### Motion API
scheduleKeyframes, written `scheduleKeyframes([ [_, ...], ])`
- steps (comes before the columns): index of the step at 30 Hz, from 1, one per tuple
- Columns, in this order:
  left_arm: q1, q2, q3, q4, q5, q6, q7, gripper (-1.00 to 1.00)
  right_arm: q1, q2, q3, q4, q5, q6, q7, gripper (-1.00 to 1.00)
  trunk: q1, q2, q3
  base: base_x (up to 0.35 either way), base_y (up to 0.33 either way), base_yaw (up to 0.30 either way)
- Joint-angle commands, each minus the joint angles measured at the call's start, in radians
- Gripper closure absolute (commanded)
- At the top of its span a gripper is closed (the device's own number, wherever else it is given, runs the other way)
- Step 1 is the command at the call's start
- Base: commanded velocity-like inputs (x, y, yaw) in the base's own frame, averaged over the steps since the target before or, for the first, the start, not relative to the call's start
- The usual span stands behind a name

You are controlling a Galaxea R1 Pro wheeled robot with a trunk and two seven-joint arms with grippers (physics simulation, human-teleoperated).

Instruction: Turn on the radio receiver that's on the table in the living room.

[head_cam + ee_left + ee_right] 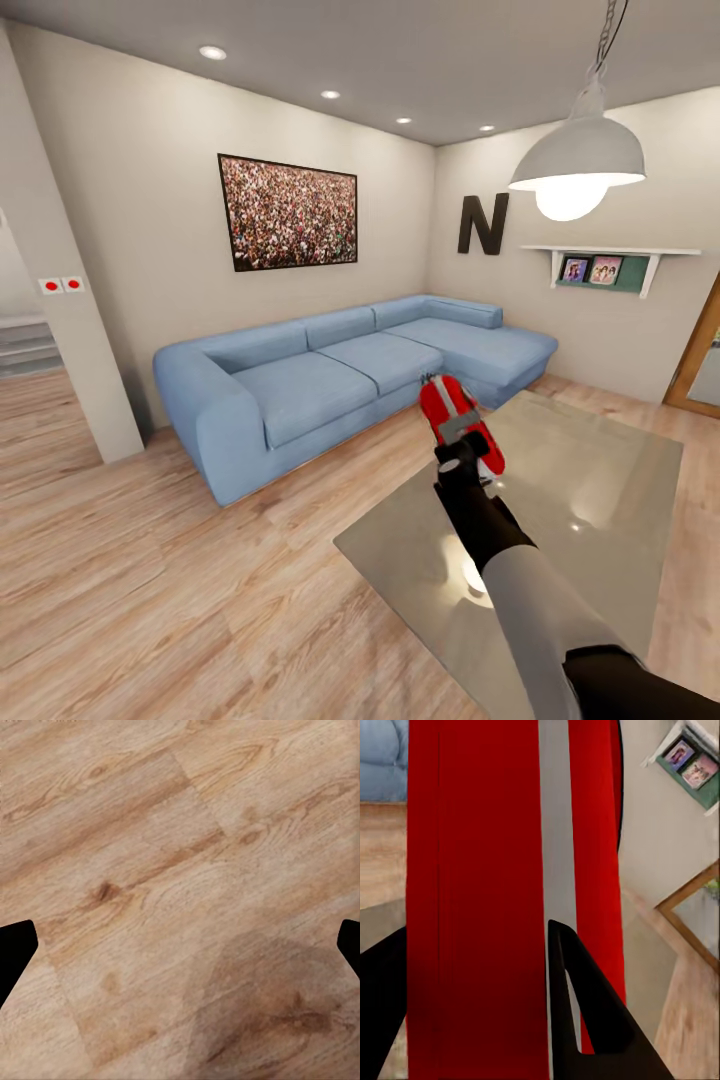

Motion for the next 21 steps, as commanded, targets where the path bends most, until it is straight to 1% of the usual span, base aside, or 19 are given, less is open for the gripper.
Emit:
scheduleKeyframes([
  [1,0.0,0.0,0.0,0.0,0.0,-0.001,0.0,-1.0,0.0,0.001,0.005,0.001,0.002,-0.006,-0.019,1.0,0.0,0.0,0.0,0.0,0.0,0.0],
  [2,0.0,0.0,0.0,0.0,0.0,-0.003,-0.001,-1.0,0.001,0.004,0.024,0.002,0.005,-0.014,-0.057,1.0,0.0,0.0,0.0,0.0,0.0,0.0],
  [3,0.0,0.0,0.0,0.0,0.0,-0.006,-0.001,-1.0,0.003,0.006,0.058,0.008,0.009,-0.019,-0.097,1.0,0.0,0.0,0.0,0.0,0.0,0.0],
  [4,-0.001,0.0,0.0,0.0,0.0,-0.009,-0.001,-1.0,0.003,0.007,0.105,0.021,0.015,-0.022,-0.141,1.0,0.0,0.0,0.0,0.0,0.0,0.0],
  [5,-0.001,0.0,0.0,0.0,0.0,-0.01,-0.001,-1.0,0.004,0.008,0.16,0.044,0.022,-0.025,-0.191,1.0,0.0,0.0,0.0,0.0,0.0,0.0],
  [7,0.0,0.0,0.001,0.001,0.0,-0.012,-0.001,-1.0,0.004,0.009,0.276,0.111,0.03,-0.028,-0.311,1.0,0.0,0.0,0.0,0.0,0.0,0.0],
  [8,0.0,0.0,0.001,0.001,0.0,-0.012,-0.001,-1.0,0.004,0.009,0.304,0.13,0.031,-0.03,-0.343,1.0,0.0,0.0,0.0,0.0,0.0,0.0],
  [10,0.0,0.0,0.0,0.001,0.0,-0.012,-0.001,-1.0,0.004,0.01,0.401,0.197,0.034,-0.033,-0.469,1.0,0.0,0.0,0.0,0.0,0.0,0.0],
  [11,0.0,0.0,0.0,0.001,0.0,-0.012,-0.001,-1.0,0.004,0.01,0.423,0.211,0.034,-0.034,-0.496,1.0,0.0,0.0,0.0,0.0,0.0,0.0],
  [12,0.0,-0.001,0.0,0.001,0.0,-0.013,-0.001,-1.0,0.005,0.01,0.503,0.248,0.035,-0.031,-0.594,1.0,0.0,0.0,0.0,0.0,0.0,0.0],
  [13,0.0,-0.001,0.0,0.001,0.0,-0.013,-0.001,-1.0,0.005,0.01,0.522,0.254,0.035,-0.03,-0.614,1.0,0.0,0.0,0.0,0.0,0.0,0.0],
  [16,0.0,-0.001,0.0,0.001,0.0,-0.013,-0.001,-1.0,0.005,0.01,0.614,0.287,0.036,-0.026,-0.705,1.0,0.0,0.0,0.0,0.0,0.0,0.0],
  [17,0.0,-0.002,0.0,0.001,0.0,-0.013,-0.001,-1.0,0.005,0.01,0.628,0.294,0.036,-0.025,-0.719,1.0,0.0,0.0,0.0,0.0,0.0,0.0],
  [20,0.0,-0.004,0.0,0.002,0.001,-0.013,-0.001,-1.0,0.005,0.008,0.703,0.336,0.037,-0.025,-0.792,1.0,0.0,0.0,0.0,0.0,0.0,0.0],
  [21,0.0,-0.005,0.0,0.003,0.001,-0.013,-0.001,-1.0,0.005,0.008,0.714,0.343,0.037,-0.025,-0.802,1.0,0.0,0.0,0.0,0.0,0.0,0.0],
])
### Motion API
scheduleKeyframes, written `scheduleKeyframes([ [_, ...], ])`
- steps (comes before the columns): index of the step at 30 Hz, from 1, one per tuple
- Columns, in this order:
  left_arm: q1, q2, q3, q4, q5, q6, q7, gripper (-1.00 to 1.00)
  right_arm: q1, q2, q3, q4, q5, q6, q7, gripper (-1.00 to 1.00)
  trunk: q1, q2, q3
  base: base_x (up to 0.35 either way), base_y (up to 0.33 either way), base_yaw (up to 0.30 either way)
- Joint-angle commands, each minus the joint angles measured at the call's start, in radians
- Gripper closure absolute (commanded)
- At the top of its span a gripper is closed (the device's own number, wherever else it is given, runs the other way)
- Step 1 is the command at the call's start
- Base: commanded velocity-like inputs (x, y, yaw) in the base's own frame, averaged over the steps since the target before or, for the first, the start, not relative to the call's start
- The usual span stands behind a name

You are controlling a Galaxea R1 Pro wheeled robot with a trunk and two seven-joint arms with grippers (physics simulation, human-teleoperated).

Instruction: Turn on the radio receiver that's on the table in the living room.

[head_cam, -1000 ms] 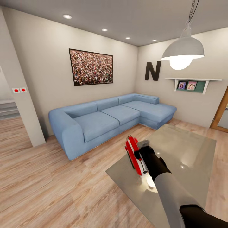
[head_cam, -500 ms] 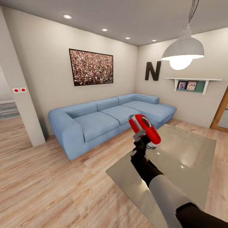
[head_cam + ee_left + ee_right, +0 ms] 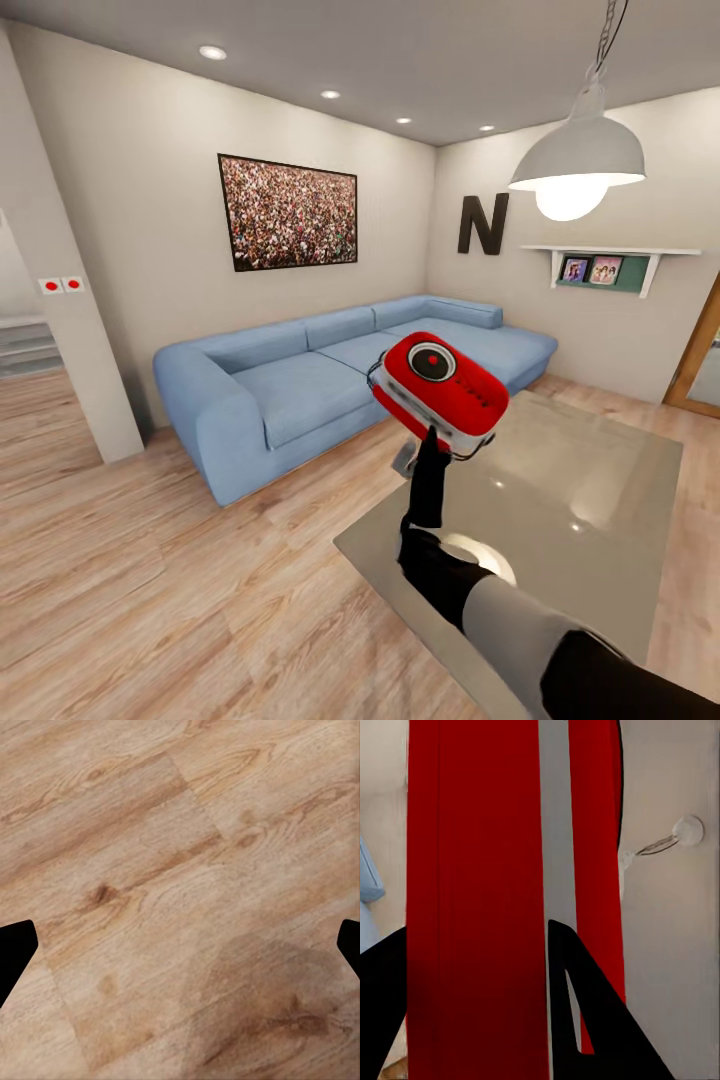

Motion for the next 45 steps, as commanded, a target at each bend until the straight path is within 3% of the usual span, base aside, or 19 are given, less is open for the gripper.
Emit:
scheduleKeyframes([
  [1,0.0,0.0,0.0,0.0,0.0,0.0,0.0,-1.0,0.0,-0.001,0.019,0.013,0.001,0.001,-0.02,1.0,0.0,0.0,0.0,0.0,0.0,0.0],
  [5,0.0,0.003,0.0,0.0,-0.001,0.0,0.0,-1.0,0.0,-0.001,0.057,0.051,0.002,0.001,-0.082,1.0,0.0,0.0,0.0,0.0,0.0,0.0],
  [11,0.0,0.003,0.0,0.001,0.0,0.0,0.001,-1.0,0.006,-0.001,0.068,0.078,0.002,0.002,-0.16,1.0,0.0,0.0,0.0,0.0,0.0,0.0],
  [15,0.0,0.003,0.0,0.001,-0.001,0.0,0.001,-1.0,0.02,0.0,0.109,0.127,0.026,0.012,-0.278,1.0,0.0,0.0,0.0,0.0,0.0,0.0],
  [18,0.0,0.003,0.0,0.001,-0.001,0.0,0.002,-1.0,0.027,0.0,0.187,0.172,0.053,0.035,-0.362,1.0,0.0,0.0,0.0,0.0,0.0,0.0],
  [23,0.0,0.003,0.0,0.001,-0.001,0.0,0.002,-1.0,0.029,-0.001,0.29,0.196,0.063,0.075,-0.414,1.0,0.0,0.0,0.0,0.0,0.0,0.0],
  [26,0.0,0.003,0.0,0.001,-0.001,0.0,0.002,-1.0,0.029,-0.004,0.369,0.2,0.064,0.137,-0.457,1.0,0.0,0.0,0.0,0.0,0.0,0.0],
  [29,0.0,0.003,0.0,0.001,-0.001,0.0,0.002,-1.0,0.029,-0.008,0.411,0.202,0.064,0.176,-0.471,1.0,0.0,0.0,0.0,0.0,0.0,0.0],
  [34,0.0,0.003,0.0,0.001,-0.001,0.0,0.002,-1.0,0.03,-0.01,0.44,0.225,0.068,0.196,-0.471,1.0,0.0,0.0,0.0,0.0,0.0,0.0],
  [37,0.0,0.003,0.0,0.001,-0.001,0.0,0.002,-1.0,0.036,-0.009,0.465,0.267,0.092,0.198,-0.471,1.0,0.0,0.0,0.0,0.0,0.0,0.0],
  [45,0.0,0.003,0.001,0.001,-0.001,0.0,0.002,-1.0,0.047,-0.009,0.481,0.288,0.117,0.199,-0.471,1.0,0.0,0.0,0.0,0.0,0.0,0.0],
])
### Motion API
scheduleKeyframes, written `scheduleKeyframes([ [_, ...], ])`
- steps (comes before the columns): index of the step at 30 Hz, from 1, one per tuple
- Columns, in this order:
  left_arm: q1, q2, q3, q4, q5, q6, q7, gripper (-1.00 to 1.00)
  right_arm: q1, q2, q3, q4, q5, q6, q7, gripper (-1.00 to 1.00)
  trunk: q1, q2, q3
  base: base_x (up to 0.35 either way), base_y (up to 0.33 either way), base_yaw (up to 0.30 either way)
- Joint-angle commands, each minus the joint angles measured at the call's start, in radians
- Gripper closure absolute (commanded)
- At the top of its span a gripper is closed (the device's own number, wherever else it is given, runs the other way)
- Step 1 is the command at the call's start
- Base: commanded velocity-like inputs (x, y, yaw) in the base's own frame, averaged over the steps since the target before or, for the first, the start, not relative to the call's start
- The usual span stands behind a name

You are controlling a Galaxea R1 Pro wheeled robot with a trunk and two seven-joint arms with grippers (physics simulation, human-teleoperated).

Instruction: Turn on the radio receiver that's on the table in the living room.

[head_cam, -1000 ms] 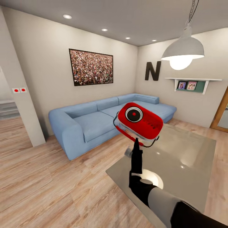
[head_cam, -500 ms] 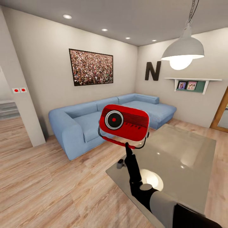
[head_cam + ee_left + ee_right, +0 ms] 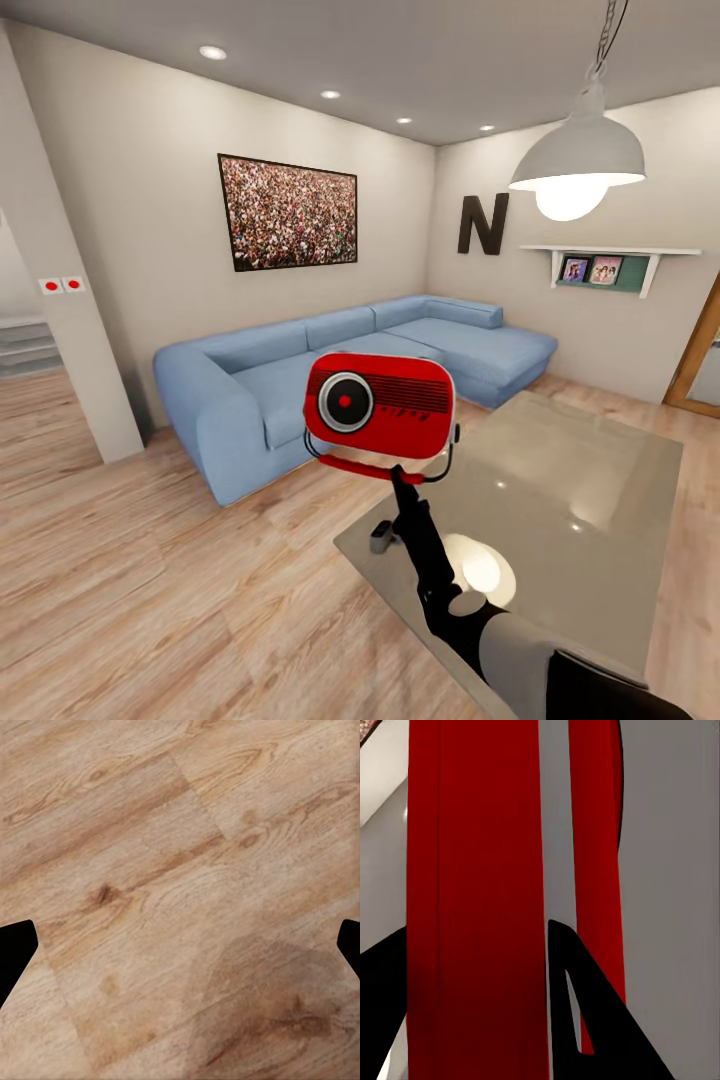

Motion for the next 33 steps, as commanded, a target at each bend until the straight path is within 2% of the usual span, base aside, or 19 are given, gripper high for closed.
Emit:
scheduleKeyframes([
  [1,0.0,0.0,0.0,0.0,0.0,0.0,0.0,-1.0,0.0,0.0,-0.002,0.0,0.002,-0.002,0.0,1.0,0.0,0.0,0.0,0.0,0.0,0.0],
  [16,0.0,-0.001,0.001,0.0,0.0,0.001,0.001,-1.0,0.003,0.0,-0.001,0.001,0.004,-0.002,0.0,1.0,0.0,0.0,0.0,0.0,0.0,0.0],
  [23,0.0,-0.003,-0.003,0.048,0.001,0.001,0.001,-1.0,0.003,0.0,-0.001,0.001,0.005,-0.002,0.0,1.0,0.0,0.0,0.0,0.0,0.0,0.0],
  [24,0.0,-0.003,-0.004,0.053,0.001,0.001,0.0,1.0,0.003,0.0,-0.001,0.001,0.005,-0.002,0.0,1.0,0.0,0.0,0.0,0.0,0.0,0.0],
  [28,0.0,-0.001,-0.007,0.057,-0.012,-0.013,0.001,1.0,0.003,0.0,-0.002,0.001,0.004,-0.002,0.0,1.0,0.0,0.0,0.0,0.0,0.0,0.0],
  [31,0.0,0.007,0.002,0.054,-0.028,-0.065,0.006,1.0,0.003,0.0,-0.002,0.001,0.003,-0.002,0.0,1.0,0.0,0.0,0.0,0.0,0.0,0.0],
  [33,0.0,0.016,0.011,0.053,-0.027,-0.091,0.007,1.0,0.003,0.0,-0.001,0.001,0.001,-0.002,0.0,1.0,0.0,0.0,0.0,0.0,0.0,0.0],
])
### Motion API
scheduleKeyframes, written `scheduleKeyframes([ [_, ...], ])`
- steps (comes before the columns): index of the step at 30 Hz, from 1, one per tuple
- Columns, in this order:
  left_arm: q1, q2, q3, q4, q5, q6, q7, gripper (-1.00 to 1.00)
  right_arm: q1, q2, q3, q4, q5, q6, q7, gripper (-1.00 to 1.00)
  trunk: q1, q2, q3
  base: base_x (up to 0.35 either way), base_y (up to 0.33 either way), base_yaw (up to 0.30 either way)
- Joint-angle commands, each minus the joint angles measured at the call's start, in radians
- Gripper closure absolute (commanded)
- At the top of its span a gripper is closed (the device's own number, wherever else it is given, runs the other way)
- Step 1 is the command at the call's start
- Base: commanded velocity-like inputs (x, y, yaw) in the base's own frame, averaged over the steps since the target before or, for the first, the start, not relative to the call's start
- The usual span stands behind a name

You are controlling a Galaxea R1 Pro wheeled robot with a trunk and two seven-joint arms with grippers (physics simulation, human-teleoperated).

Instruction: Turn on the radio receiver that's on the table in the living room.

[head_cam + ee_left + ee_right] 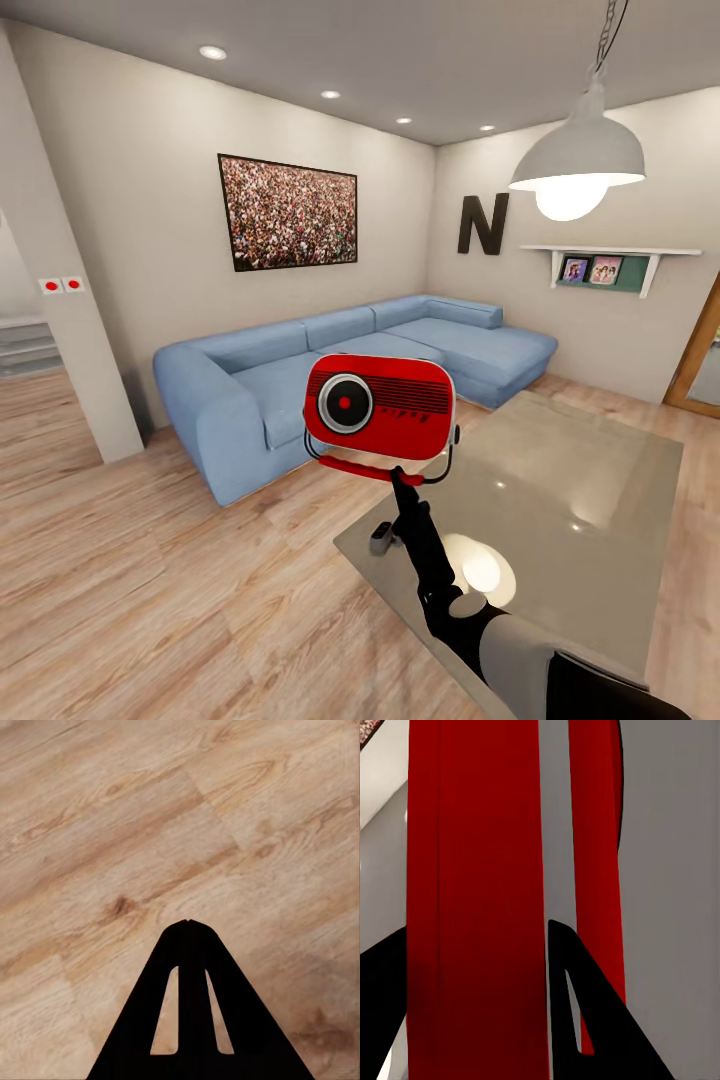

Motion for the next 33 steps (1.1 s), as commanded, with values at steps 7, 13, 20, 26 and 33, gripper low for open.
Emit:
scheduleKeyframes([
  [7,-0.009,-0.007,0.009,-0.256,0.005,0.094,-0.026,1.0,0.0,0.0,-0.002,0.001,-0.001,-0.002,0.0,1.0,0.0,0.0,0.0,0.0,0.0,0.0],
  [13,-0.118,-0.051,0.006,-0.622,0.008,0.535,-0.185,1.0,0.0,-0.001,0.0,0.001,-0.001,0.001,0.0,1.0,0.0,0.0,0.0,0.0,0.0,0.0],
  [20,-0.236,-0.147,-0.059,-0.855,0.009,0.828,-0.428,1.0,0.0,-0.001,0.003,0.018,0.002,0.09,0.0,1.0,0.0,0.0,0.0,0.0,0.0,0.0],
  [26,-0.333,-0.22,-0.088,-0.877,0.01,0.876,-0.468,1.0,0.0,-0.001,0.003,0.024,0.003,0.118,0.0,1.0,0.0,0.0,0.0,0.0,0.0,0.0],
  [33,-0.359,-0.22,-0.091,-0.88,0.01,0.895,-0.485,1.0,0.0,-0.01,0.003,0.055,0.002,0.143,0.0,1.0,0.0,0.0,0.0,0.0,0.0,0.0],
])
